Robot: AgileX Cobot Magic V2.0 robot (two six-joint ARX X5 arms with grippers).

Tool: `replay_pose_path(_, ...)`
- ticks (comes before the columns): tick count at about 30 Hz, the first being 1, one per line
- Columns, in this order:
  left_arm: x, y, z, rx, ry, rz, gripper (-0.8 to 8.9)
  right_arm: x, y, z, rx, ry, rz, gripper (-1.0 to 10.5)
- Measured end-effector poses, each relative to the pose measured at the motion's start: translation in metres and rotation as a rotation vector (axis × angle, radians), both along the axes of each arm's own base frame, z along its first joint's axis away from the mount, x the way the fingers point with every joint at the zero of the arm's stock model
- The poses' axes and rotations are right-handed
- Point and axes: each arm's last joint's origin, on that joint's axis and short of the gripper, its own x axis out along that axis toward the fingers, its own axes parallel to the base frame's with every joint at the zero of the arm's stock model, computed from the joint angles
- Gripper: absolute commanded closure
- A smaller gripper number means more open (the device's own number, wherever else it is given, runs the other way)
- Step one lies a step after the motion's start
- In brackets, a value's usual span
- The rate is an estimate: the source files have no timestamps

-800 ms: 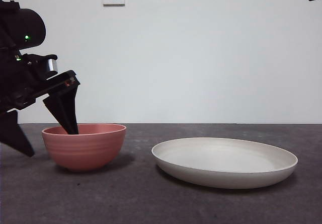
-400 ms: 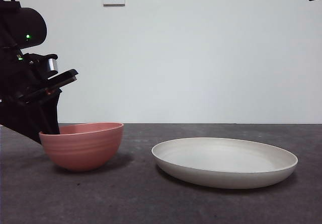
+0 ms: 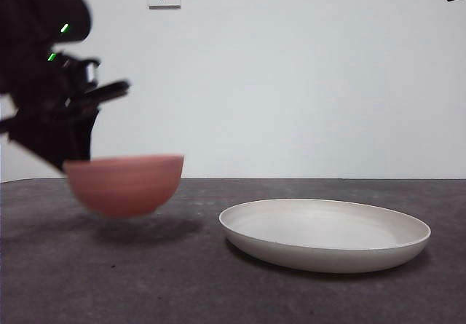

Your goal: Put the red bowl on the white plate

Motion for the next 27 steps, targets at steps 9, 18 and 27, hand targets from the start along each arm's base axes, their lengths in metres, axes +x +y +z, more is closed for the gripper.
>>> replay_pose_path(9,0.019,-0.074,0.039,-0.01,-0.041,-0.175,7.99,0.0,0.0,0.0,0.0,0.0,0.0,4.5)
replay_pose_path(18,0.027,-0.154,0.019,-0.017,-0.035,-0.324,7.99,0.0,0.0,0.0,0.0,0.0,0.0,4.5)
replay_pose_path(27,0.022,-0.198,-0.009,0.01,-0.061,-0.395,7.99,0.0,0.0,0.0,0.0,0.0,0.0,4.5)
